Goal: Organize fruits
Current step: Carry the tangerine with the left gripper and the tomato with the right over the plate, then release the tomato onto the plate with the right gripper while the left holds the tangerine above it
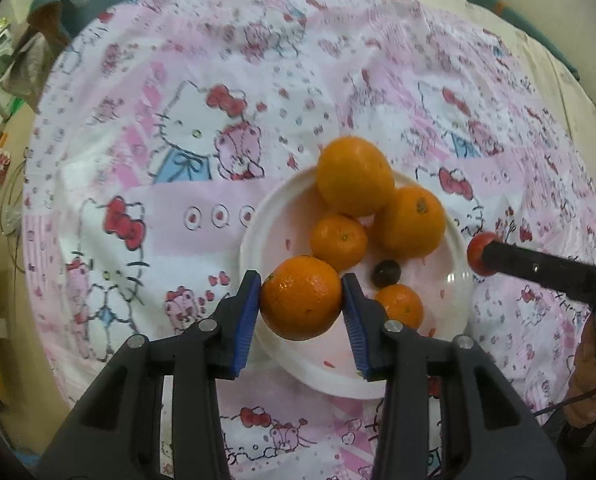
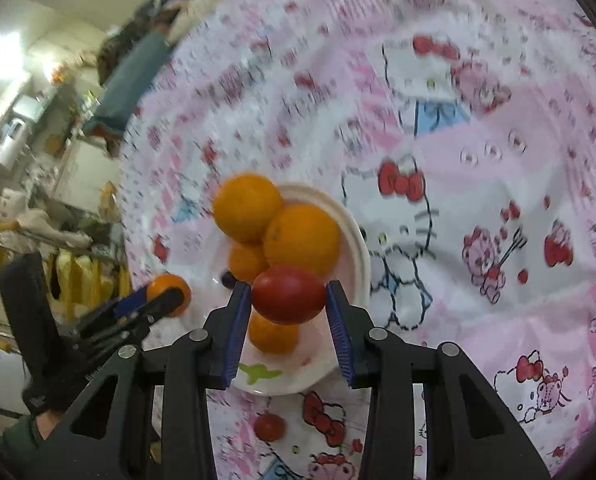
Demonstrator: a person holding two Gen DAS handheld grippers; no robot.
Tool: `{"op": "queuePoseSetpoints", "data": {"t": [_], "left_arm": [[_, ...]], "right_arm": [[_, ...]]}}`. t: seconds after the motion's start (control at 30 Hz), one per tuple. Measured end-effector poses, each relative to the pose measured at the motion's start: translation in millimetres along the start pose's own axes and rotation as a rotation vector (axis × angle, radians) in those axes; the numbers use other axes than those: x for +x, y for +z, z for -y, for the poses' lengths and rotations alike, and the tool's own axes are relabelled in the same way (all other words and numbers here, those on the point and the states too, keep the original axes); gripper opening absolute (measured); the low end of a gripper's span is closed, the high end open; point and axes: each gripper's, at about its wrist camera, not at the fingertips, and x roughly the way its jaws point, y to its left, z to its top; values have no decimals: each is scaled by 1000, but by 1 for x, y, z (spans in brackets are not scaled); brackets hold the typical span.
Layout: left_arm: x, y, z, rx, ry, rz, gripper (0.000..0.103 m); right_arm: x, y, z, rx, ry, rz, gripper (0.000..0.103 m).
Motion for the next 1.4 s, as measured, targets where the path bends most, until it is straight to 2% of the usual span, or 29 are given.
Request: {"op": "queuePoseSetpoints", "data": {"t": [0.2, 0.73, 1.13, 1.3, 1.33, 1.37, 1.4], "left_arm": [[15, 3, 3, 3, -17, -32, 37], [23, 3, 8, 33, -27, 9, 38], [24, 1, 13, 64, -7, 4, 38], [29, -1, 9, 47, -7, -24, 39], [29, -1, 9, 45, -4, -24, 39], [28, -1, 8, 43, -2, -19, 45], [27, -1, 8, 42, -4, -12, 56]], "right_arm": [[17, -6, 4, 3, -19, -59, 41], [27, -11, 1, -20, -69, -56, 42], [24, -10, -2, -33, -63, -44, 42], [23, -8, -3, -32, -58, -39, 43], [23, -8, -3, -31, -56, -39, 43], [23, -8, -3, -31, -55, -39, 48], [22, -8, -3, -31, -52, -37, 54]]}}
